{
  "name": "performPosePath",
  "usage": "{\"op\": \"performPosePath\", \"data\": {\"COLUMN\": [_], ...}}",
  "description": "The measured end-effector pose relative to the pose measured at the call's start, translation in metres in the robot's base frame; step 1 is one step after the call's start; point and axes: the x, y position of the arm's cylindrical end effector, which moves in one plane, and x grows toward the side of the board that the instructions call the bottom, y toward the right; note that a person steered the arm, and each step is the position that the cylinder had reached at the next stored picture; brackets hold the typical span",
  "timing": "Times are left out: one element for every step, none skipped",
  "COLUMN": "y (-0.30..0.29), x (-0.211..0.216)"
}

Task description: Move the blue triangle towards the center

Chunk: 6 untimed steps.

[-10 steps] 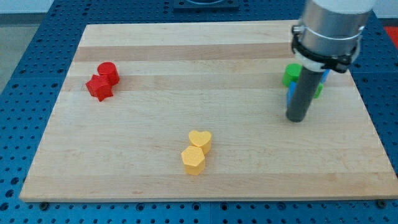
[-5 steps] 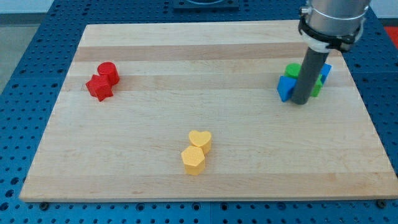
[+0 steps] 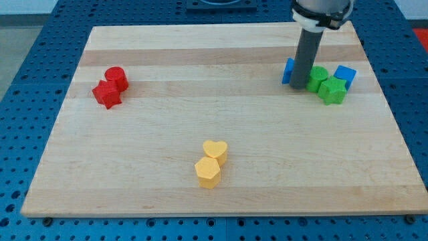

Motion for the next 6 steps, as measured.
{"op": "performPosePath", "data": {"y": [0.0, 0.0, 0.0, -0.008, -0.028, -0.053], "x": [-0.022, -0.049, -0.075, -0.093, -0.099, -0.099]}}
